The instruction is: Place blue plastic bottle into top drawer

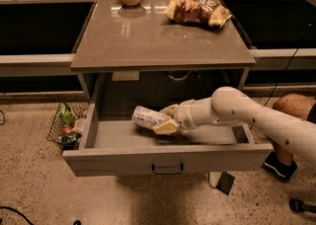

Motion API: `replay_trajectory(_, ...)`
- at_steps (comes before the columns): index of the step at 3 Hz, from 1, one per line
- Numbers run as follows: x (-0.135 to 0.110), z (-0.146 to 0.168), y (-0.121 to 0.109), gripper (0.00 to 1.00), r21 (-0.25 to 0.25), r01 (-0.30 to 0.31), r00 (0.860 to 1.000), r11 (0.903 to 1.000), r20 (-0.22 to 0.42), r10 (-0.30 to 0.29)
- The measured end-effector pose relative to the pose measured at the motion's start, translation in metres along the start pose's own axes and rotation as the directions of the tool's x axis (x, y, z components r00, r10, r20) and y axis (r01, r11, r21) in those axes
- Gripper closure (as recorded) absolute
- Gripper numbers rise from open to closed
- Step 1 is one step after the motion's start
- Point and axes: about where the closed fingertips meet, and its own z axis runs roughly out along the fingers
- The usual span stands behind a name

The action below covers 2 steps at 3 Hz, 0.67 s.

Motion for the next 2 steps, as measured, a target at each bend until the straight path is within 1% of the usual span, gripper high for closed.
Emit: replay_trajectory(2,0.000,-0.004,-0.026,0.37,0.025,0.004,1.000,0.9997,-0.013,-0.003)
